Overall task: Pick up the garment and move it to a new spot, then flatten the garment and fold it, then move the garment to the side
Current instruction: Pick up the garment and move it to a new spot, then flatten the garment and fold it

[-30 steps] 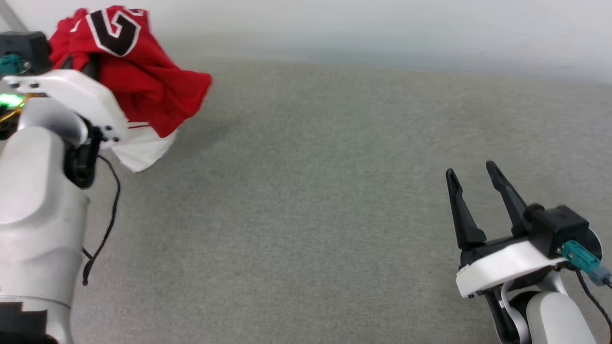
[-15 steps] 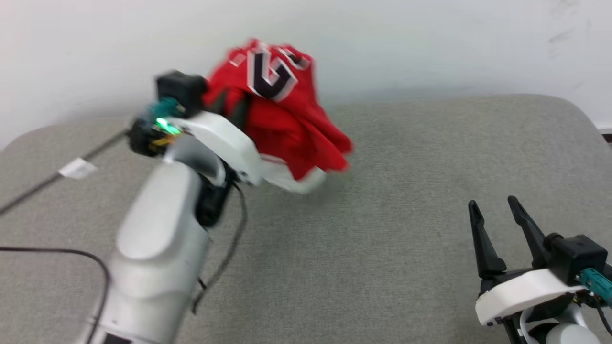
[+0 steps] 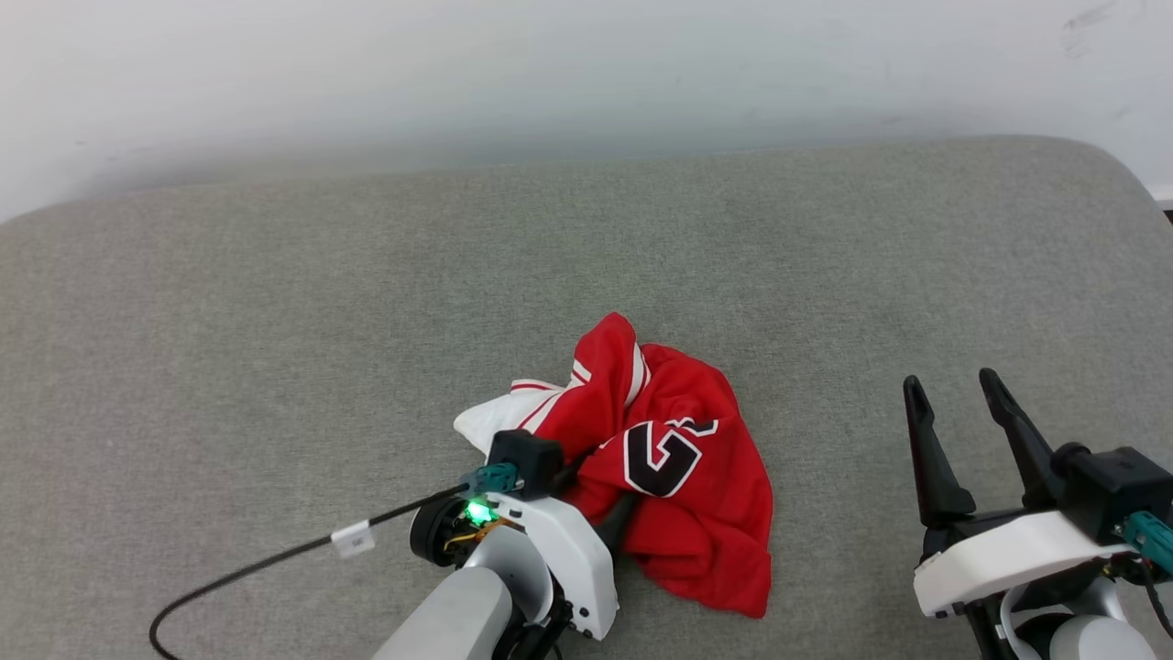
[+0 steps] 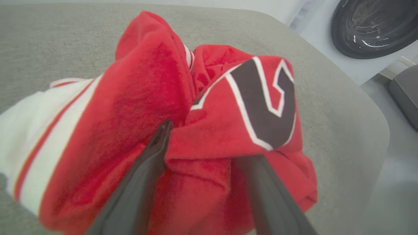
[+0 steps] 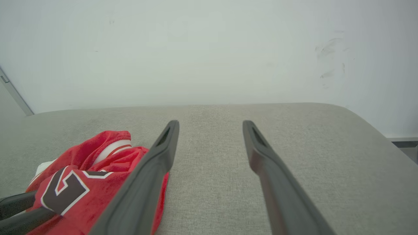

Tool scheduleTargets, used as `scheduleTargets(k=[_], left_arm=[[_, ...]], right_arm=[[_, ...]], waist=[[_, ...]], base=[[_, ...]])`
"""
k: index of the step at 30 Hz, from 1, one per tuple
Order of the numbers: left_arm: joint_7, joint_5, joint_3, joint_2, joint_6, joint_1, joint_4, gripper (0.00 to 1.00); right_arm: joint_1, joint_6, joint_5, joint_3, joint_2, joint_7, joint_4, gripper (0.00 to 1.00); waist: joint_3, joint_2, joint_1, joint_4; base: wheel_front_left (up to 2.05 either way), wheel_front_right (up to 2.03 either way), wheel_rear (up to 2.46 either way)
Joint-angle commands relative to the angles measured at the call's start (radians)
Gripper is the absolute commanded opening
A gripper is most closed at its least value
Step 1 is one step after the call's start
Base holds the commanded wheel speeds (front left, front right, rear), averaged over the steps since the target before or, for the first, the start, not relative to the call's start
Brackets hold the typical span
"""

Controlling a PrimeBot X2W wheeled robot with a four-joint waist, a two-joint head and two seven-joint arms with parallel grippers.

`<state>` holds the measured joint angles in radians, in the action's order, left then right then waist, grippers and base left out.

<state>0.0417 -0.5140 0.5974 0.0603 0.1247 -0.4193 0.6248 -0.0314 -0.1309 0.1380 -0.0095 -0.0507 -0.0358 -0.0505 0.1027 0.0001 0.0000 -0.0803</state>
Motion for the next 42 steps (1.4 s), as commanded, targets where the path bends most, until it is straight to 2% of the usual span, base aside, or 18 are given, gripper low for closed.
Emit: scheduleTargets(k=[1, 5, 10, 18, 23, 31, 42], left_arm=[[0.023, -0.011, -0.007, -0.001, 0.001, 0.014, -0.010, 1.00], [0.106, 0.003, -0.014, 0.001, -0.024, 0.026, -0.072, 1.00], [0.175, 0.056, -0.029, 0.045, -0.088, 0.040, -0.188, 1.00], [0.203, 0.085, -0.134, 0.142, -0.220, 0.097, -0.328, 1.00], [0.203, 0.070, -0.195, 0.207, -0.269, 0.164, -0.369, 1.00], [0.184, 0.041, -0.232, 0.273, -0.293, 0.278, -0.432, 1.00], [0.165, 0.018, -0.226, 0.271, -0.300, 0.319, -0.473, 1.00]], right_arm=[[-0.012, 0.000, 0.002, 0.002, 0.001, -0.006, 0.004, 1.00], [-0.010, 0.000, 0.003, -0.006, 0.001, -0.009, 0.016, 1.00], [0.000, 0.000, 0.002, -0.015, 0.001, -0.010, 0.027, 1.00], [0.025, 0.000, -0.012, -0.033, 0.001, 0.005, 0.015, 1.00], [0.054, 0.000, -0.013, -0.041, 0.001, 0.016, 0.006, 1.00], [0.091, 0.000, -0.018, -0.032, 0.001, 0.041, -0.012, 1.00], [0.096, 0.000, -0.021, -0.009, 0.001, 0.057, -0.028, 1.00]], waist=[[-0.002, -0.0001, 0.0000, 0.004], [-0.020, -0.0001, 0.0000, 0.020], [-0.048, -0.0001, 0.0000, 0.038], [-0.082, -0.0001, 0.0000, 0.049], [-0.103, -0.0001, 0.0000, 0.041], [-0.126, -0.0001, 0.0000, 0.027], [-0.141, -0.0001, 0.0000, 0.034]], base=[[0.00, 0.00, 0.00], [0.00, 0.00, 0.00], [0.00, 0.00, 0.00], [0.00, 0.00, 0.00], [0.00, 0.00, 0.00], [0.00, 0.00, 0.00], [0.00, 0.00, 0.00]])
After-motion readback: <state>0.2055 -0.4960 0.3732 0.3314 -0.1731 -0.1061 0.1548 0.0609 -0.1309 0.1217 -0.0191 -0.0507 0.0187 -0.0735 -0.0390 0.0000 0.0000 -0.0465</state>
